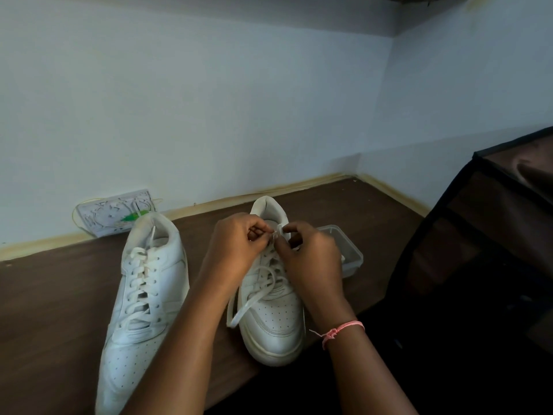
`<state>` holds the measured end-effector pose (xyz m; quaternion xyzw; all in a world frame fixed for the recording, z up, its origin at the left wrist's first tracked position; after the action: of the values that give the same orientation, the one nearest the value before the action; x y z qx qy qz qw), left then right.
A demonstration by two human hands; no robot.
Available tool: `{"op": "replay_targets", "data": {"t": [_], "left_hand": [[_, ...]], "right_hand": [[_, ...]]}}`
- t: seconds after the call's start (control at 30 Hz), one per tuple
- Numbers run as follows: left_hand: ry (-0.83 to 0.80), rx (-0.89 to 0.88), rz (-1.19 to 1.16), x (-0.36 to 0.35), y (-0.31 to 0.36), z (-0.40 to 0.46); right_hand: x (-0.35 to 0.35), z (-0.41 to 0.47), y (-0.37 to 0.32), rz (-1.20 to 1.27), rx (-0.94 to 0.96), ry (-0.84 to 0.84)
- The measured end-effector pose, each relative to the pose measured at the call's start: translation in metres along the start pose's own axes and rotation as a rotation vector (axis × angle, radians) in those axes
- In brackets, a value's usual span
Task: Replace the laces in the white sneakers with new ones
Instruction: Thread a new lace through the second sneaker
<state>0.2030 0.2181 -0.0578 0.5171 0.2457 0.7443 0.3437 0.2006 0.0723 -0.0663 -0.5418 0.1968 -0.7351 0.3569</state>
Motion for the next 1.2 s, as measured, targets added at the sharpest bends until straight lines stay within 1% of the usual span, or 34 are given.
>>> {"op": "replay_targets", "data": {"t": [0.1,0.17,0.23,0.37,0.47,0.57,0.63,0.7,0.8,0.9,0.97,1.03,1.1,1.13,1.2], "left_hand": [[-0.029,-0.026,0.067,-0.003,0.005,0.001],[0.010,-0.008,0.061,-0.007,0.007,-0.001],[0.045,0.030,-0.052,-0.011,0.002,-0.002],[0.011,0.115,-0.235,-0.016,-0.013,0.000],[-0.004,0.165,-0.337,-0.019,-0.016,-0.001],[-0.011,0.214,-0.460,-0.021,-0.016,-0.003],[-0.017,0.220,-0.492,-0.021,-0.016,-0.003],[-0.024,0.204,-0.473,-0.022,-0.016,-0.003],[0.012,0.190,-0.454,-0.023,-0.015,-0.003],[0.026,0.183,-0.462,-0.021,-0.013,-0.004],[0.001,0.179,-0.422,-0.018,-0.013,-0.002],[-0.008,0.163,-0.353,-0.014,-0.013,-0.002],[0.033,0.098,-0.275,-0.008,-0.010,-0.001],[0.053,0.041,-0.235,-0.006,-0.005,0.000],[0.036,-0.071,-0.155,-0.007,0.008,0.001]], "right_hand": [[0.000,0.000,0.001,0.005,0.016,0.005],[0.000,0.001,0.003,0.013,0.012,-0.007],[0.002,0.003,0.007,0.043,-0.005,-0.041],[0.001,0.007,0.015,0.099,-0.063,-0.133],[0.001,0.007,0.015,0.118,-0.074,-0.127],[0.000,0.006,0.012,0.082,-0.068,-0.103],[0.000,0.006,0.012,0.098,-0.069,-0.109],[-0.001,0.007,0.014,0.142,-0.080,-0.138],[0.001,0.008,0.018,0.190,-0.094,-0.149],[0.000,0.008,0.021,0.260,-0.096,-0.076],[-0.003,0.007,0.021,0.294,-0.098,-0.021],[-0.001,0.008,0.019,0.230,-0.066,0.037],[0.009,0.011,0.019,0.167,-0.055,0.107],[0.018,0.014,0.019,0.181,-0.049,0.131],[0.034,0.017,0.018,0.241,0.000,0.159]]}}
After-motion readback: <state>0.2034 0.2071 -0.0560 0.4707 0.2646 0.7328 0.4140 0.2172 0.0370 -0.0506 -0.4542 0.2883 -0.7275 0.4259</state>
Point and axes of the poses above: each hand's wrist, its own z-axis towards the middle knuckle, its own x-axis out of the back of the hand, y = z × x, the point moved 5 cm from there along z, towards the middle knuckle, and after that the axes turned 9 degrees about -y, right-handed, at the moved point
